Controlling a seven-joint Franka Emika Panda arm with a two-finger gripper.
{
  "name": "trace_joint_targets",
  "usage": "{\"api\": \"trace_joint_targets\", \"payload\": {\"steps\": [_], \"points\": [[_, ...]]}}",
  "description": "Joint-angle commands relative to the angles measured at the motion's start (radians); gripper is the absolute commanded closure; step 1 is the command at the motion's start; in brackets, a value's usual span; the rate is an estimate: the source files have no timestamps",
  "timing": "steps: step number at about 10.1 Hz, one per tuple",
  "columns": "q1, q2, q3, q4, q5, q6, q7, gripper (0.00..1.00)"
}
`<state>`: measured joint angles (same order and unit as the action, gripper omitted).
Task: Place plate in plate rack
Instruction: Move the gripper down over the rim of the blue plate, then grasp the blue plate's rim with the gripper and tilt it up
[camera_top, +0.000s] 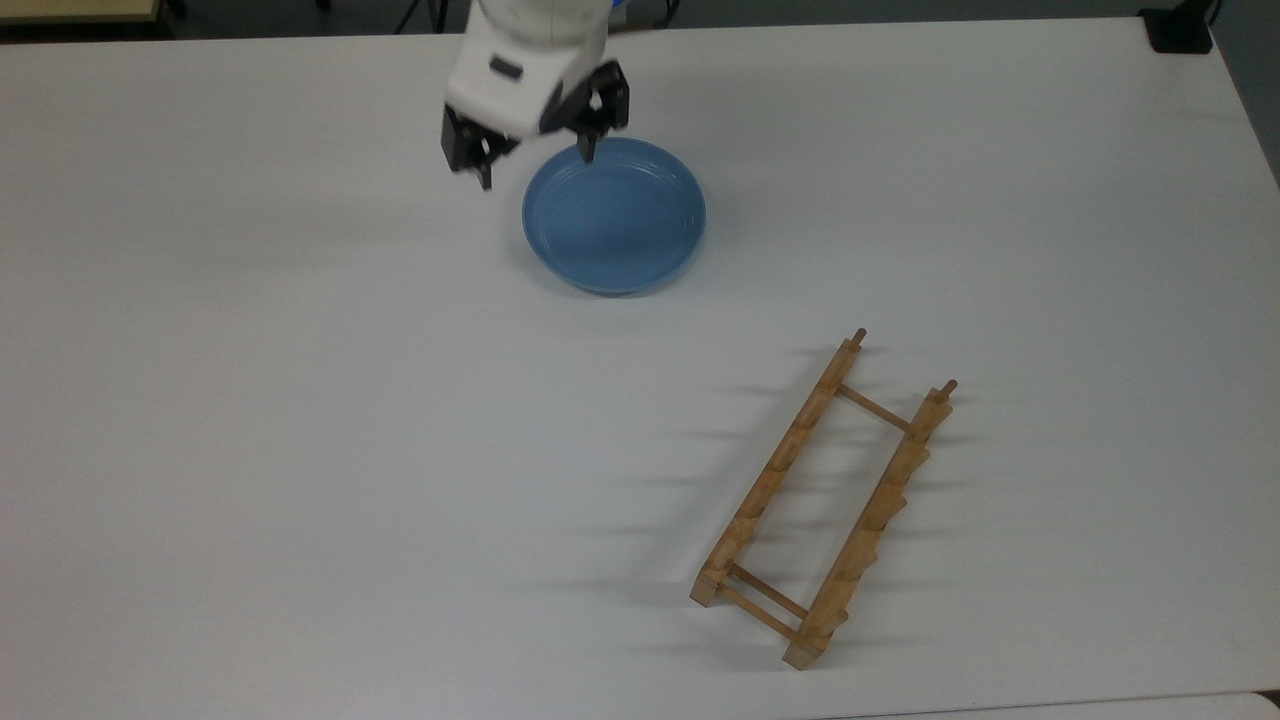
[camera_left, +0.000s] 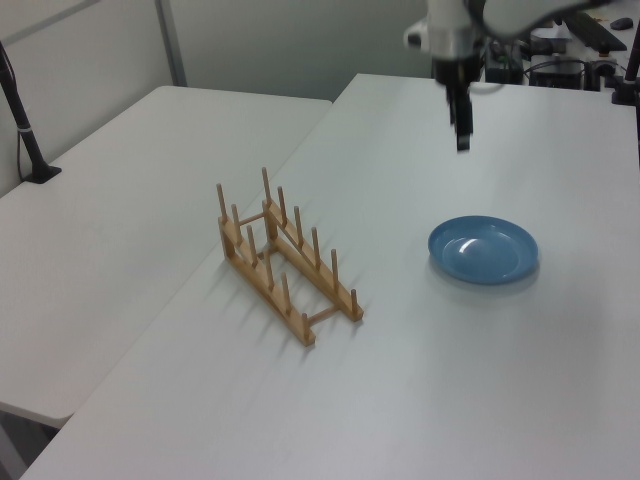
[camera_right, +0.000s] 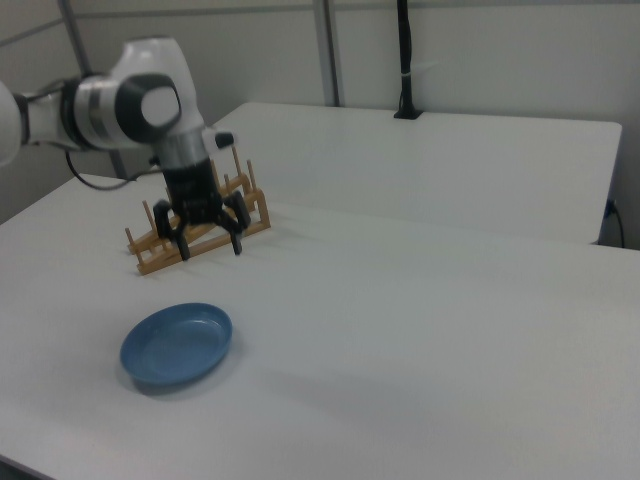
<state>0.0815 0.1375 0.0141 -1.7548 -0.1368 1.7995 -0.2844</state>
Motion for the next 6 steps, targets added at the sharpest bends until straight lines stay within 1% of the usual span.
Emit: {"api": "trace_joint_targets", "payload": {"steps": [1, 2, 3, 4, 5, 6], "points": [[0.007, 0.103, -0.008, -0.069, -0.027, 0.112, -0.033, 0.0], [0.012, 0.15, -0.006, -0.072, -0.043, 0.144, -0.033, 0.12], [0.014, 0.192, -0.006, -0.074, -0.065, 0.164, -0.033, 0.29], [0.014, 0.214, -0.006, -0.074, -0.082, 0.169, -0.033, 0.48], [0.014, 0.214, -0.006, -0.071, -0.083, 0.17, -0.033, 0.68], [0.014, 0.214, -0.006, -0.068, -0.083, 0.17, -0.033, 0.84]]}}
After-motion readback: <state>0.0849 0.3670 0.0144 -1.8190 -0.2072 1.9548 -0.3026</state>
